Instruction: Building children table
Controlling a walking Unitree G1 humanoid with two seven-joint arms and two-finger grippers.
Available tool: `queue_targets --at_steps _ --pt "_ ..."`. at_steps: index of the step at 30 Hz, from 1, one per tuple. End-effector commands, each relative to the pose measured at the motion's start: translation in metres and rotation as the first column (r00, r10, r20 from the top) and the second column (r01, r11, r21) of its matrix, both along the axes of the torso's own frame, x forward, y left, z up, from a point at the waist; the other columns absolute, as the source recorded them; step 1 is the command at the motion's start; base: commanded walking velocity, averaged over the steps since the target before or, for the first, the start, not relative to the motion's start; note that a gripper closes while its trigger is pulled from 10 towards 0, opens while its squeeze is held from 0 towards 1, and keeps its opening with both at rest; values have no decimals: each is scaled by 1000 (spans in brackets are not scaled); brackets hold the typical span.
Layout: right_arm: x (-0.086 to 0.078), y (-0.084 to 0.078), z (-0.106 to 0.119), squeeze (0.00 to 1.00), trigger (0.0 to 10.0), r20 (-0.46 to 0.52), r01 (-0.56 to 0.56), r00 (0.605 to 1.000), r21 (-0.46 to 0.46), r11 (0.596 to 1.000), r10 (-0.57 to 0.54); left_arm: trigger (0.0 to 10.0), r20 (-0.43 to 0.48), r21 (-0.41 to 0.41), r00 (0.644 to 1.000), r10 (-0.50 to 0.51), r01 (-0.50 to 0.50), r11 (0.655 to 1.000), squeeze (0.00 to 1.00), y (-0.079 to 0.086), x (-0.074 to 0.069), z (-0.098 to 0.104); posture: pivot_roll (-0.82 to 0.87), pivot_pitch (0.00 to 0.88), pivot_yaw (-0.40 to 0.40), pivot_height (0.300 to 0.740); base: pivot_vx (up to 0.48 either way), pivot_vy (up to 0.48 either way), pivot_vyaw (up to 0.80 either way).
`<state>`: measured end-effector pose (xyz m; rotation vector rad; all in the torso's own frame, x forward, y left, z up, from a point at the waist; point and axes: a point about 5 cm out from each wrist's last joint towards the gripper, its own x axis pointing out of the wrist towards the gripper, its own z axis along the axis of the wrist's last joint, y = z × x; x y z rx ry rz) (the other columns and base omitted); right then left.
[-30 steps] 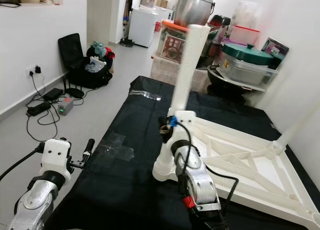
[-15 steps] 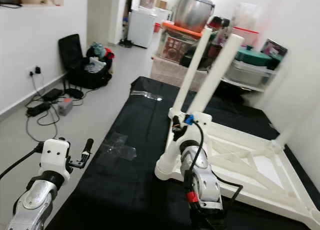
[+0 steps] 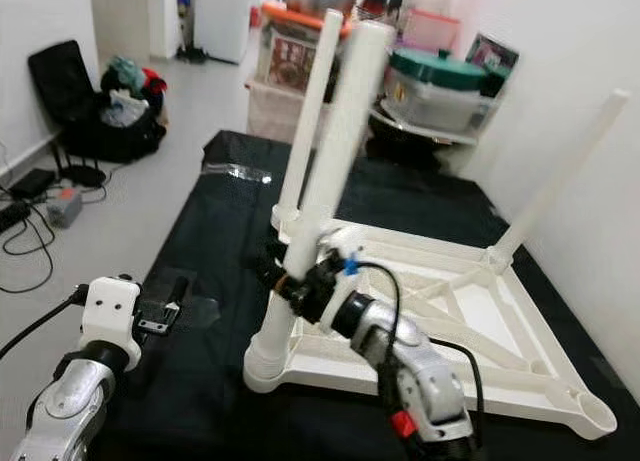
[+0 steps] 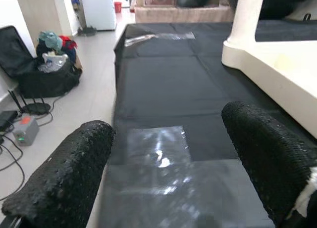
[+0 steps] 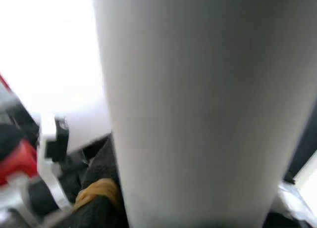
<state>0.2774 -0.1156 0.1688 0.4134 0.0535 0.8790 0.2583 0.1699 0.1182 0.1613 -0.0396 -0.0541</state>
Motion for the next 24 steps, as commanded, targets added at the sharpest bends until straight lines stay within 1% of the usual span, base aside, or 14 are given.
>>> queue_targets --at_steps 1,4,5,6,8,9,11,13,14,16,19,21,22,24 --pt "-5 6 -30 0 10000 -157 -34 987 -26 999 30 10000 -14 -5 1000 -19 19 1000 0 -5 0 -2 116 0 -192 740 0 0 0" --pt "-4 4 -29 0 10000 -162 -26 986 -2 1000 25 10000 -15 -5 1000 -19 19 1000 0 -5 0 -2 115 0 -188 740 0 0 0" --pt "3 -1 -30 0 10000 -202 54 978 56 997 -42 10000 -17 -4 1000 -20 20 1000 0 -5 0 -2 118 0 -188 740 0 0 0" --pt "13 -12 -35 0 10000 -269 180 952 99 979 -148 10000 -18 -3 1000 -20 20 1000 0 -5 0 -3 117 0 -187 740 0 0 0" --pt "13 -12 -35 0 10000 -269 180 952 99 979 -148 10000 -18 -3 1000 -20 20 1000 0 -5 0 -3 117 0 -187 740 0 0 0" --pt "18 -20 -41 0 10000 -313 263 925 120 957 -215 10000 -19 -2 1000 -20 20 1000 0 -5 0 -3 117 0 -187 740 0 0 0" --pt "18 -20 -41 0 10000 -313 263 925 120 957 -215 10000 -19 -2 1000 -20 20 1000 0 -5 0 -3 117 0 -187 740 0 0 0" --pt "18 -25 -43 0 10000 -304 286 921 105 952 -243 10000 -21 -2 1000 -21 21 1000 0 -5 0 -3 115 0 -183 740 0 0 0" --pt "12 -26 -44 0 10000 -246 254 941 64 965 -232 10000 -23 -1 999 -25 25 1000 0 -6 0 -4 112 0 -181 740 0 0 0" --pt "8 -25 -45 0 10000 -209 235 952 36 971 -223 10000 -23 0 999 -28 28 1000 0 -6 0 -4 112 0 -181 740 0 0 0" --pt "7 -25 -44 0 10000 -196 230 955 22 973 -221 10000 -23 0 999 -28 28 1000 0 -6 0 -4 112 0 -181 740 0 0 0" --pt "5 -22 -45 0 10000 -123 208 969 -75 975 -216 10000 -23 1 999 -27 27 1000 0 -6 0 -4 113 0 -179 740 0 0 0" --pt "5 -22 -45 0 10000 -123 208 969 -75 975 -216 10000 -23 1 999 -27 27 1000 0 -6 0 -4 113 0 -179 740 0 0 0" --pt "2 -17 -44 0 10000 -47 177 981 -169 969 -188 10000 -22 3 999 -28 28 1000 0 -6 1 -4 111 0 -177 740 0 0 0"
